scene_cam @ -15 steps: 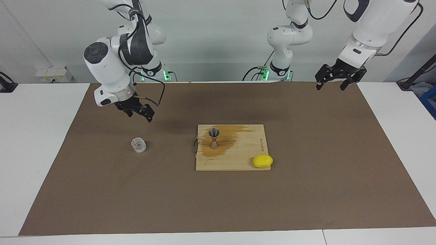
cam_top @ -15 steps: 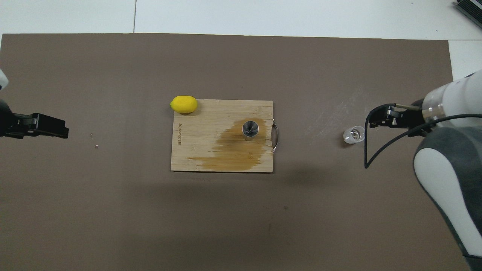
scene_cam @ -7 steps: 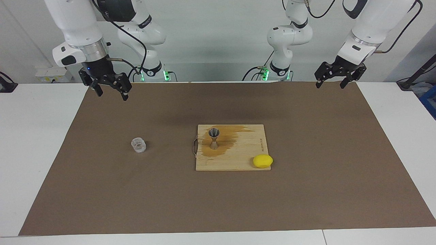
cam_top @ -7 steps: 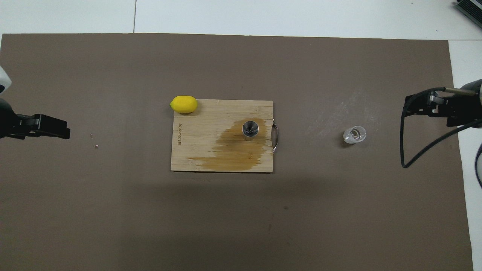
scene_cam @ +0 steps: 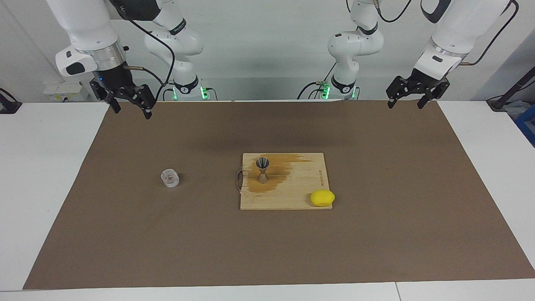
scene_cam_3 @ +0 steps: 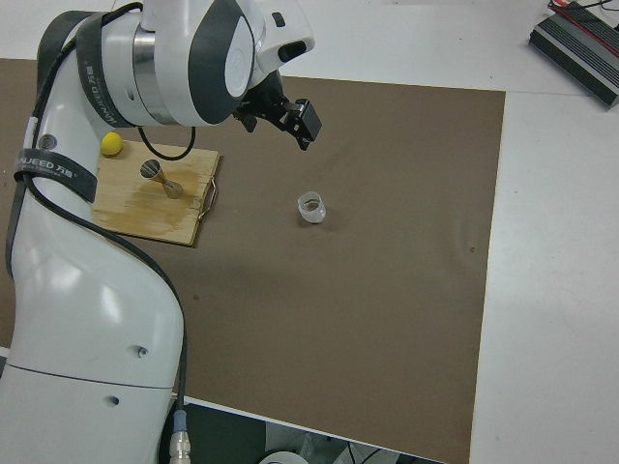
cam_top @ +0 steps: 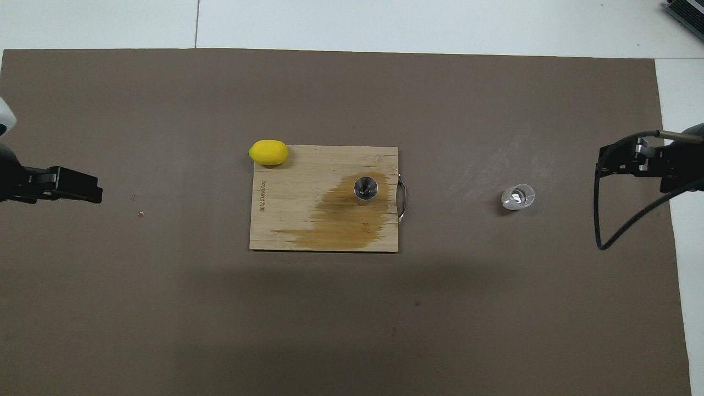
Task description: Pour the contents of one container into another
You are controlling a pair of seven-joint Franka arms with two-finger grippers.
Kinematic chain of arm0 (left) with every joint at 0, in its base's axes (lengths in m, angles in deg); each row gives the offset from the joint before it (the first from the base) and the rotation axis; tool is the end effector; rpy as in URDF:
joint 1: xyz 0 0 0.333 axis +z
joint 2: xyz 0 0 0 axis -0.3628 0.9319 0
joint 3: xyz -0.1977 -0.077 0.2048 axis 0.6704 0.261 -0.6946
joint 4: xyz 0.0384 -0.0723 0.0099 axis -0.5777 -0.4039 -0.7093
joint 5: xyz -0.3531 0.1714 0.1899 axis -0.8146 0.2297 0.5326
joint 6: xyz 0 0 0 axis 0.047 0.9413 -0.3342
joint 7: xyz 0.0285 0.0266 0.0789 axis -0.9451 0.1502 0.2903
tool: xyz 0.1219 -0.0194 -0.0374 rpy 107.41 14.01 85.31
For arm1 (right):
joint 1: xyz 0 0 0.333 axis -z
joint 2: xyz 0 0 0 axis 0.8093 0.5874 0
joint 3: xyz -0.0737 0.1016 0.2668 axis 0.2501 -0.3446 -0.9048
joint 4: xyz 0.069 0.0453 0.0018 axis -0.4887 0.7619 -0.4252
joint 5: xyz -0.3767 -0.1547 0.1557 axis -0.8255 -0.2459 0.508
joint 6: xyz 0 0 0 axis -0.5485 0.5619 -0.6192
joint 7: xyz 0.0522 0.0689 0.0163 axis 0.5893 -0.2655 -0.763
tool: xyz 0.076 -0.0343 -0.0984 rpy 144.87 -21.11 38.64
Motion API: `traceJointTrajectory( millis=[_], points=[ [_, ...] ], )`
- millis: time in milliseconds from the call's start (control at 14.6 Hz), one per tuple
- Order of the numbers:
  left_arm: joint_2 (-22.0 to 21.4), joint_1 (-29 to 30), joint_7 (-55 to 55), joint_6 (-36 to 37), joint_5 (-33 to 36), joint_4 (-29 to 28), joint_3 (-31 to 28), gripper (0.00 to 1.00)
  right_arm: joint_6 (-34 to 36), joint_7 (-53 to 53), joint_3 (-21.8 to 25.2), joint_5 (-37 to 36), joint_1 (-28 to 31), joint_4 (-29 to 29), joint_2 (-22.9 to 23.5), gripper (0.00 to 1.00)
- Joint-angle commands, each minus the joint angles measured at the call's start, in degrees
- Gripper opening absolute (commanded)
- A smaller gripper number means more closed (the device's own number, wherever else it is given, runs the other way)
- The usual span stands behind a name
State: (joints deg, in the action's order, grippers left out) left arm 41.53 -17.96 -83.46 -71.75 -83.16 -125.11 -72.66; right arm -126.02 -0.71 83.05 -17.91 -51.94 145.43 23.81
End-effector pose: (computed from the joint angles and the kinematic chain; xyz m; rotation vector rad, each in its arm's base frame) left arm 0.5694 -0.0535 0.5883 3.0996 -0.1001 -0.0390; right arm 0.5916 0.0164 0.5870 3.0895 -0.3956 0.0181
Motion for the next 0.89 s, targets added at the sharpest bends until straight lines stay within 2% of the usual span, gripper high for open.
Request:
traceJointTrajectory(
  millis=[0, 823],
  points=[
    [-1.2, 0.1, 0.1, -0.4, -0.4, -1.3, -0.1, 1.00, 2.0, -1.7, -0.3, -0.3, 0.6, 1.0, -0.8, 1.00],
    [-1.2, 0.2, 0.1, -0.4, -0.4, -1.4, -0.1, 1.00, 1.8, -3.1, -0.6, 0.4, 0.1, 1.9, -1.2, 1.00]
  ],
)
